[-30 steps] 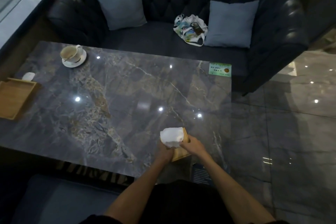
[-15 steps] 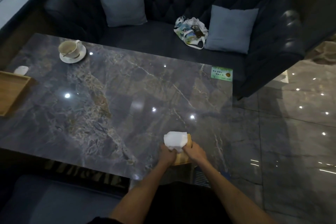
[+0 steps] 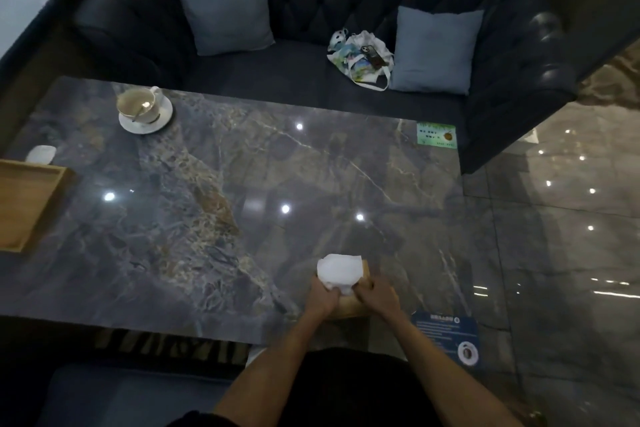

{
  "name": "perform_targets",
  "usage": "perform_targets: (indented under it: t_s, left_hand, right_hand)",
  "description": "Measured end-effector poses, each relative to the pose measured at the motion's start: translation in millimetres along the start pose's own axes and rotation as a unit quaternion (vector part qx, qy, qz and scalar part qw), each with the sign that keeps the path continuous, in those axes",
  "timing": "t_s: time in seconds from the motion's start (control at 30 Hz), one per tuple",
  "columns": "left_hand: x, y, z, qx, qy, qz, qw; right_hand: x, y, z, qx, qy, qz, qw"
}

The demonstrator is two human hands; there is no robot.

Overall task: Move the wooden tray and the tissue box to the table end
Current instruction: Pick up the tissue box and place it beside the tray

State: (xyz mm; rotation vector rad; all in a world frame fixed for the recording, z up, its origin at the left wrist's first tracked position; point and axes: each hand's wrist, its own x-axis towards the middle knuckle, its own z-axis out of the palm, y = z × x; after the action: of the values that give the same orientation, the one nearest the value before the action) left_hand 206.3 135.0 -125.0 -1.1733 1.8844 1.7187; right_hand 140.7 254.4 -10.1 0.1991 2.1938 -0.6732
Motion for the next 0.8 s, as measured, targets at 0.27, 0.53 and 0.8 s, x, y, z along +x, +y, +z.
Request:
perform_targets:
  t_s: [0.27, 0.53, 0.8]
  left_hand:
    - [-37.4, -9.4, -136.4, -0.001, 0.032, -0.007, 0.999]
    - [-48.8, -46.2, -211.8, -0.099, 0.170, -0.084, 0.977]
    - [-62.0, -56.1, -231.8, -0.182, 0.242, -0.076, 0.950]
  right_hand:
    - [-33.6, -67.5, 100.1, 0.020, -0.039, -0.043, 0.998]
    - [-28.3, -103.4, 185.8, 0.017, -0.111, -0.132, 0.985]
    - [-41.6, -132.7, 203.5, 0.024, -0.078, -0.193, 0.978]
